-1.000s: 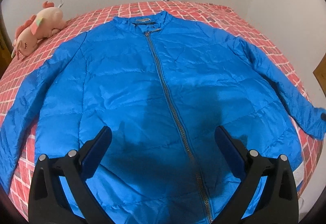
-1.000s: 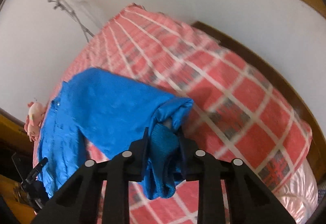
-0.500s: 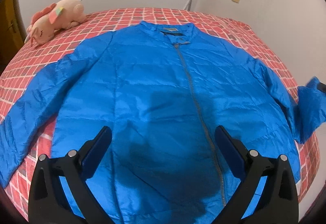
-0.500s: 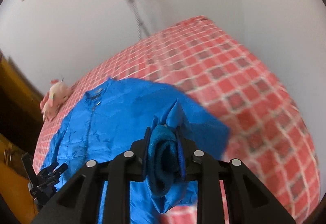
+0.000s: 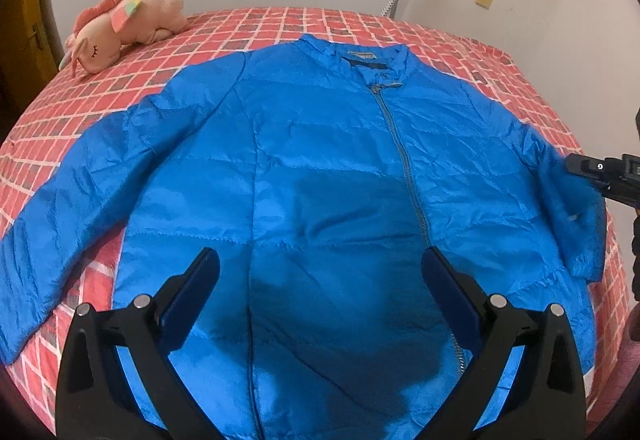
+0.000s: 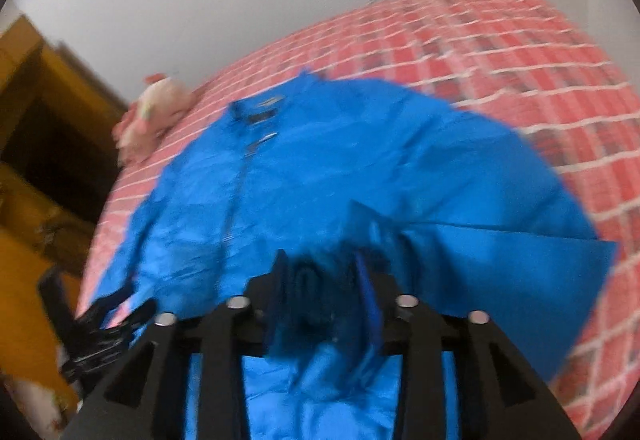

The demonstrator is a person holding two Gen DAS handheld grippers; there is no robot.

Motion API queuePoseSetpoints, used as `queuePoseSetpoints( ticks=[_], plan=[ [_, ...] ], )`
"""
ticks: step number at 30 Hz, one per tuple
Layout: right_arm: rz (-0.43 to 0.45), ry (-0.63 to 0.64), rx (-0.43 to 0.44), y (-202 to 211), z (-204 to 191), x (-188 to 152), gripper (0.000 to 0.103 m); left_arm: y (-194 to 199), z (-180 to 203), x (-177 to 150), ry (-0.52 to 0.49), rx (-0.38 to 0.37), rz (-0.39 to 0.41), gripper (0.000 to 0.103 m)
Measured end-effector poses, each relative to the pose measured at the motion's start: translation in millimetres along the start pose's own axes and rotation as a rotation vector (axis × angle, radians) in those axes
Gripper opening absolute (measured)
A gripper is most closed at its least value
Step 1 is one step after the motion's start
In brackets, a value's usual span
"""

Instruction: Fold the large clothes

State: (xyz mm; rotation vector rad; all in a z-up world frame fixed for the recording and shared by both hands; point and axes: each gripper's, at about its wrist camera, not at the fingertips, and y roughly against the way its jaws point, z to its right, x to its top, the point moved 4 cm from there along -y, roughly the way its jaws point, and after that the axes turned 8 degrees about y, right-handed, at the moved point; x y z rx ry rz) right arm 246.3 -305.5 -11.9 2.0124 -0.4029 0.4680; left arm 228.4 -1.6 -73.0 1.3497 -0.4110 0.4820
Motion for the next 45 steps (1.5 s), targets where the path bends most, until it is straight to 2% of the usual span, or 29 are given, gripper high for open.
queuePoseSetpoints(
  ticks=[2,4,9,11,12,16,18,20,21,22,24,25,27,28,30,35,37,42,45],
  plan=[
    [0.047,0.023,0.022,16,-1,-3,0.039,3,5,0,-0.009,-0.012,-0.01,0.099],
    [0.091,0.022,0.008,35,6,-5,0.039,5,14,0,-0.024,-0.028,-0.021,0.099],
    [0.162,-0.099,-0.257,68,70,-9,0.039,-1,69,0,-0.118,-0.106,-0.102,0.1],
    [0.191,-0.155,-0.405,79,103,-13,0.039,-7,101,2,-0.155,-0.169,-0.125,0.1],
    [0.19,-0.171,-0.433,81,114,-15,0.039,-10,114,3,-0.169,-0.191,-0.13,0.1],
    [0.184,-0.268,-0.399,87,153,-26,0.039,-40,167,4,-0.223,-0.239,-0.186,0.1],
    [0.186,-0.294,-0.436,88,166,-30,0.039,-56,183,2,-0.241,-0.254,-0.228,0.1],
    [0.177,-0.321,-0.419,87,176,-31,0.039,-71,196,-3,-0.257,-0.274,-0.266,0.099],
    [0.176,-0.33,-0.41,86,179,-31,0.039,-75,200,-4,-0.263,-0.277,-0.269,0.095],
    [0.171,-0.336,-0.407,85,182,-32,0.039,-79,202,-5,-0.267,-0.28,-0.265,0.08],
    [0.168,-0.335,-0.41,82,184,-31,0.039,-82,202,-5,-0.26,-0.307,-0.262,0.063],
    [0.167,-0.334,-0.406,80,183,-32,0.039,-81,203,-4,-0.254,-0.32,-0.259,0.052],
    [0.166,-0.333,-0.399,76,184,-32,0.039,-78,201,-1,-0.241,-0.356,-0.252,0.042],
    [0.169,-0.333,-0.393,75,184,-33,0.039,-74,200,1,-0.235,-0.365,-0.245,0.033],
    [0.175,-0.335,-0.377,75,184,-32,0.039,-62,195,8,-0.223,-0.392,-0.209,0.025],
    [0.188,-0.313,-0.35,73,179,-30,0.039,-26,159,44,-0.178,-0.376,-0.065,0.024],
    [0.192,-0.293,-0.305,70,173,-27,0.041,-14,136,58,-0.141,-0.383,-0.041,0.024],
    [0.196,-0.235,-0.149,57,148,-19,0.041,-2,91,83,-0.059,-0.316,0.035,0.024],
    [0.173,-0.192,-0.123,46,131,-14,0.041,-1,60,93,-0.007,-0.285,0.057,0.024]
  ],
)
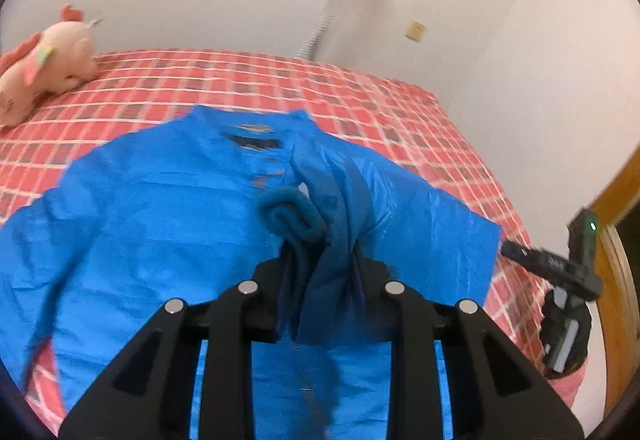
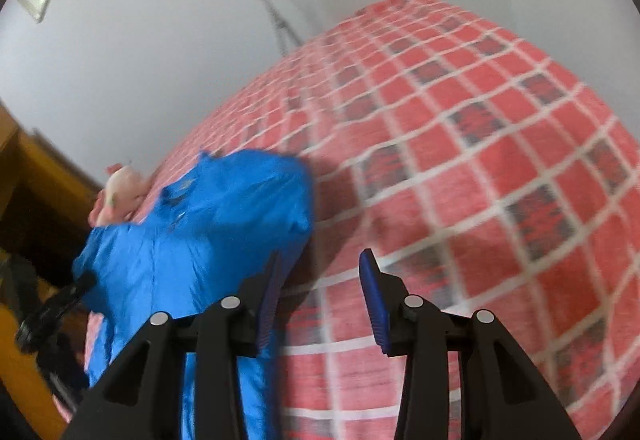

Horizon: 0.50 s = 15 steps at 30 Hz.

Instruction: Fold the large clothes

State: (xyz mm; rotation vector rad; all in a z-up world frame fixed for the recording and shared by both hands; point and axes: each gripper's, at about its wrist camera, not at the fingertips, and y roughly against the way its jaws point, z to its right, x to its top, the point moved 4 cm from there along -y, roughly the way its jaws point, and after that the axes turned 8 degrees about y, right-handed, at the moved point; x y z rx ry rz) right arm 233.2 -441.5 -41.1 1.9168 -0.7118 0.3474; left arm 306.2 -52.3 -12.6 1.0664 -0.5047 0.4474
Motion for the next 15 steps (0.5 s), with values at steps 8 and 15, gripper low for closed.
queuePoseSetpoints(
  ticks=[8,15],
  plan=[
    [-0.089,0.131,0.04,-37,-60,6,0.041,24,-78,26,0.117,0.097,0.094,0.024],
    [-0.152,0.221,0.011,-78,-104,16,0.041,3,-130,36,0.192,0.169,0.082,0.025]
  ],
)
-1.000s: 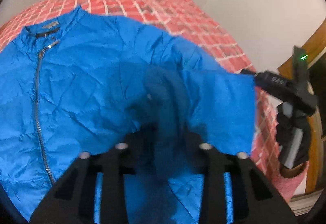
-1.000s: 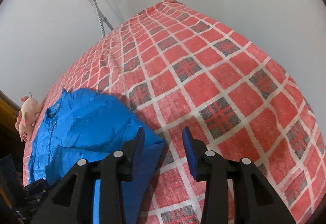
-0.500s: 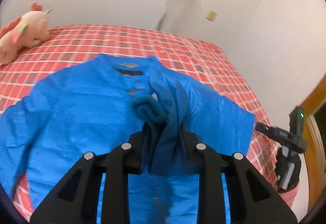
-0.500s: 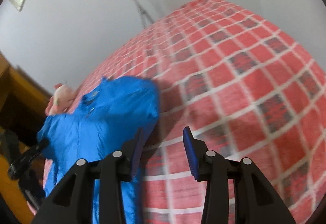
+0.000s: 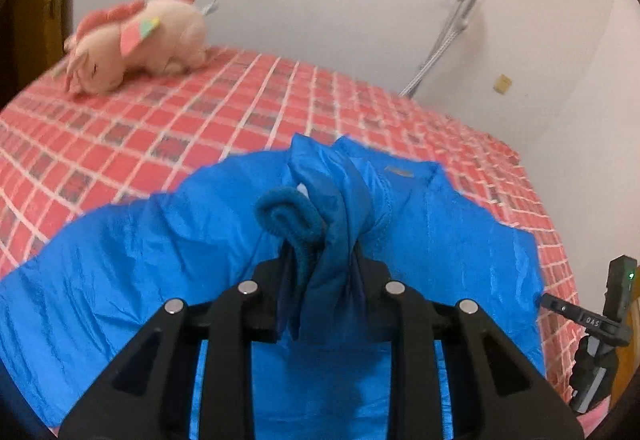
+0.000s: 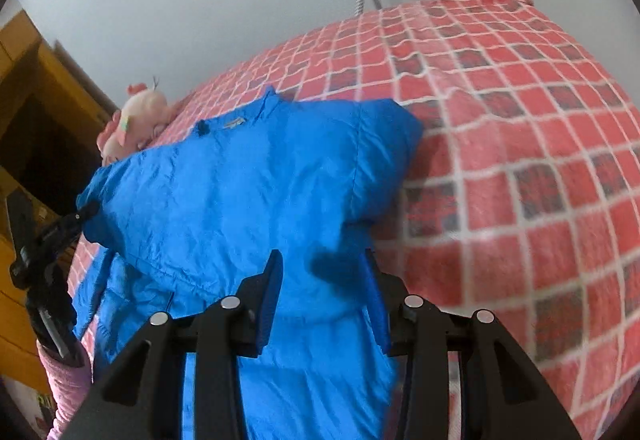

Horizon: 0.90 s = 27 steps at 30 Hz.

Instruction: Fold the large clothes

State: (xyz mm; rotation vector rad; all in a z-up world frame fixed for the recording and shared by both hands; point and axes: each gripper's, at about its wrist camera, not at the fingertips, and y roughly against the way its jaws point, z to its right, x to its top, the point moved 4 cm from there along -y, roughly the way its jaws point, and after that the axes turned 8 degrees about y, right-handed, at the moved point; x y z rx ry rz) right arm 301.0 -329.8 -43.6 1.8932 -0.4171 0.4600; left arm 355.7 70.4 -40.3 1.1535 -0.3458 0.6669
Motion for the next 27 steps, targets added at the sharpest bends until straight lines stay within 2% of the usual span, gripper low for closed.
queuePoseSetpoints(
  ticks=[3,4,6,11,13,15,17,19,21,25,27],
  plan=[
    [-0.047,-0.005,-0.098,-18,2,-1,0.044,-28,-19,-7,0.028,0.049,-0.086,0.026],
    [-0.071,-0.016,-0.115,-24,6,-4,0.047,-38,-25,-9,0.036,0.066,-0.114,0.03],
    [-0.12,-0.052,-0.094,-40,14,-13,0.051,-56,-37,-14,0.05,0.083,-0.164,0.035],
    [-0.094,-0.053,-0.055,-32,16,-10,0.052,-49,-39,-11,0.054,0.084,-0.152,0.039],
    [-0.038,-0.035,-0.074,-14,14,-2,0.052,-33,-35,-5,0.049,0.1,-0.101,0.042],
    [0.015,-0.022,-0.096,1,10,10,0.052,-9,-26,3,0.007,0.153,0.016,0.045],
    [0.027,-0.018,-0.092,3,3,23,0.052,3,-13,4,-0.039,0.164,0.078,0.046],
    [0.012,-0.008,-0.08,-8,-7,34,0.052,-1,0,3,-0.07,0.125,0.067,0.046],
    [-0.006,0.005,-0.103,-22,-11,39,0.052,-13,5,-2,-0.077,0.092,0.022,0.046],
    [-0.059,0.019,-0.202,-53,-8,30,0.051,-45,-3,-12,-0.095,0.128,-0.048,0.046],
    [-0.086,0.031,-0.218,-66,-3,20,0.051,-57,-8,-17,-0.116,0.144,-0.077,0.046]
  ],
)
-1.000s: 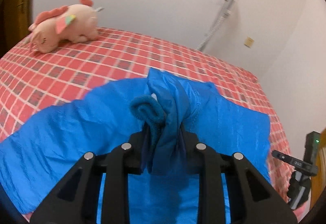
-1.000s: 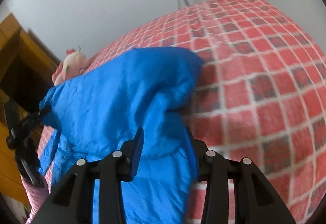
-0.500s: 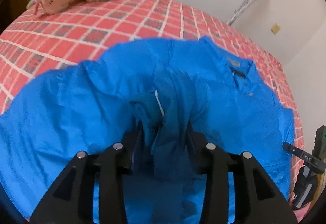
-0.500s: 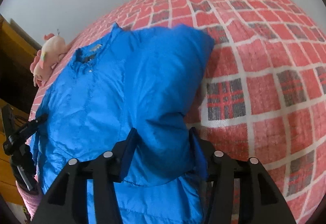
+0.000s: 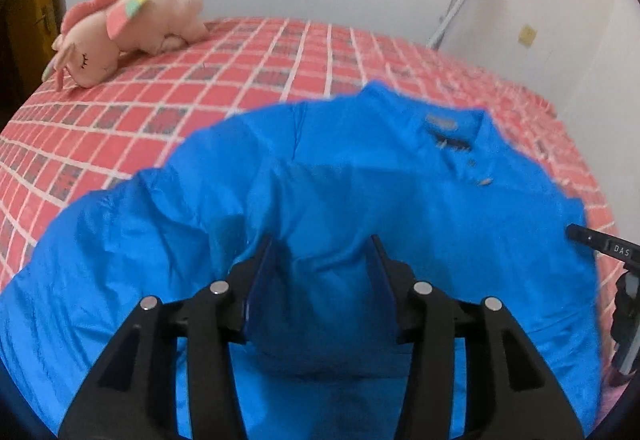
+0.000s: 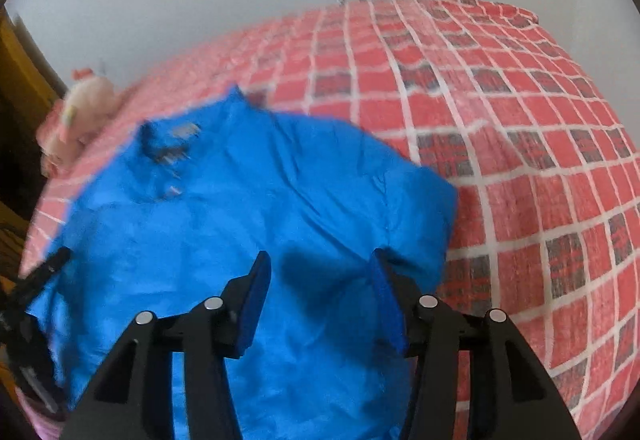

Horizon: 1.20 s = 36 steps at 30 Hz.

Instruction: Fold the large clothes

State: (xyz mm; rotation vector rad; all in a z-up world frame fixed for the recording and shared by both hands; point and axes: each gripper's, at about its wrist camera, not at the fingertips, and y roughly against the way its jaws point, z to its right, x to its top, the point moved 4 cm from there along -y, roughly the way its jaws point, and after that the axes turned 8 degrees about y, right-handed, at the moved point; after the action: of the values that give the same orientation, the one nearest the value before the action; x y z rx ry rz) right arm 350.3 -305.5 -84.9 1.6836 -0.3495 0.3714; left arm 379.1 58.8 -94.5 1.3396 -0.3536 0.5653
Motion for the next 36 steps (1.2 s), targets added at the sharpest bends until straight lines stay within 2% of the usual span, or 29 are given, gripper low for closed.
queuePoseSetpoints(
  ticks=[3,6,8,11,14,17,24,27,29,31,33,36],
  plan=[
    [0.009,0.002,-0.001,-2,1,-2,0.051,-3,-2,-2,0.011,-0.016,-0.008,0.046],
    [0.05,0.014,-0.001,15,-2,-4,0.051,10,-5,-2,0.055,-0.04,0.006,0.046],
    [0.106,0.04,0.019,39,-9,-6,0.051,25,-1,0,0.045,-0.031,0.039,0.047],
    [0.102,0.063,0.015,53,-20,-13,0.051,40,14,-4,-0.001,-0.038,0.077,0.05],
    [0.033,0.066,0.064,40,-30,-23,0.051,27,23,-12,-0.035,-0.038,0.033,0.05],
    [-0.016,0.069,0.046,18,-31,-32,0.051,-1,17,-20,-0.041,-0.018,-0.041,0.049],
    [0.028,0.095,-0.029,10,-40,-38,0.051,-7,16,-25,-0.071,-0.002,-0.027,0.049],
    [0.044,0.092,-0.024,14,-40,-37,0.051,-4,19,-26,-0.072,0.014,-0.017,0.049],
    [0.052,0.082,0.012,24,-39,-36,0.051,5,16,-26,-0.037,-0.01,-0.037,0.05],
    [0.102,0.071,0.096,48,-41,-30,0.054,19,9,-23,-0.006,-0.037,-0.04,0.055],
    [0.139,0.091,0.115,68,-45,-27,0.06,43,-7,-21,0.018,-0.01,0.004,0.062],
    [0.143,0.107,0.1,84,-49,-28,0.065,83,-43,-26,0.053,0.043,0.075,0.068]
  ],
)
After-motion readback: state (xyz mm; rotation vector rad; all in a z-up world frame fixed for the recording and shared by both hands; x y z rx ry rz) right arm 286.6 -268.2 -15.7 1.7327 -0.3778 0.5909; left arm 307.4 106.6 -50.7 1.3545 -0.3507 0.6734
